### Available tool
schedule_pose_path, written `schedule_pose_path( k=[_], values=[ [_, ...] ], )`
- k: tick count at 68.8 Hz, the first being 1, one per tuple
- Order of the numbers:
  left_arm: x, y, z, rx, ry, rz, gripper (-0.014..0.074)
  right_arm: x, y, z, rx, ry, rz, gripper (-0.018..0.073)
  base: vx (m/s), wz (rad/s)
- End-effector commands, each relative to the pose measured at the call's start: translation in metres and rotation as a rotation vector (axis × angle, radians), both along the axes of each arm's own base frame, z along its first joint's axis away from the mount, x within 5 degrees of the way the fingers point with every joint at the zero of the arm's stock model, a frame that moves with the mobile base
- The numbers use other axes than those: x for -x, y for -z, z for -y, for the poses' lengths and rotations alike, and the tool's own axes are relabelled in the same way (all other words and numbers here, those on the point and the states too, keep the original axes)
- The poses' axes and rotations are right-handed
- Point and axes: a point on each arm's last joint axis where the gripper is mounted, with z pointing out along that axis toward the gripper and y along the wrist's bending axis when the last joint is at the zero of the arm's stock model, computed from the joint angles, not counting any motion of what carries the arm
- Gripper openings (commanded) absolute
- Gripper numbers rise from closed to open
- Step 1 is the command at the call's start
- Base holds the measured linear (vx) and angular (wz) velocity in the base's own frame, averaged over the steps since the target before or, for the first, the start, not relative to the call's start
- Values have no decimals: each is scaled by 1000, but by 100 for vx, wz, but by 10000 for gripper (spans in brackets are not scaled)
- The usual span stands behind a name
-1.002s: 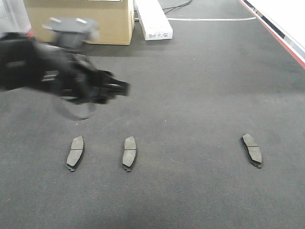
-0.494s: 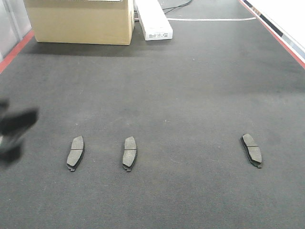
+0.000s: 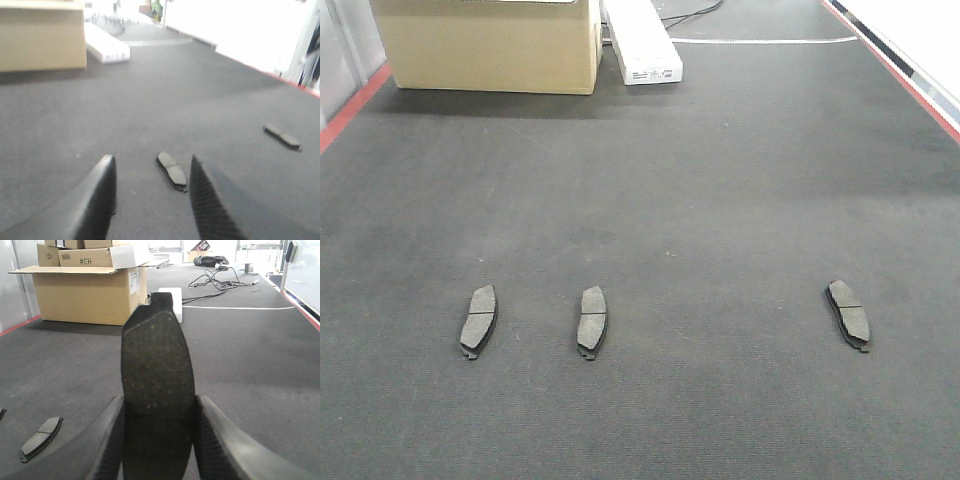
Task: Move and align brake pads A on conveyor
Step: 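Lower the right gripper with its brake pad beside the farthest-out pad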
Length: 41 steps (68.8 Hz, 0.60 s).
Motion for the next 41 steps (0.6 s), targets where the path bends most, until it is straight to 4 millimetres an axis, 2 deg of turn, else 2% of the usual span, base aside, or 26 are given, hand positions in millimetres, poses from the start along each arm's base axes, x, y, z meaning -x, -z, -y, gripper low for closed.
schedule_pose_path(
  k=[1,41],
  values=[
    [8,-10,-3,56,21,108,278,1,-19,-1,-8,-13,120,-4,0,0],
    [10,-10,-5,60,17,114,262,1,-19,-1,-6,-13,120,-4,0,0]
  ],
)
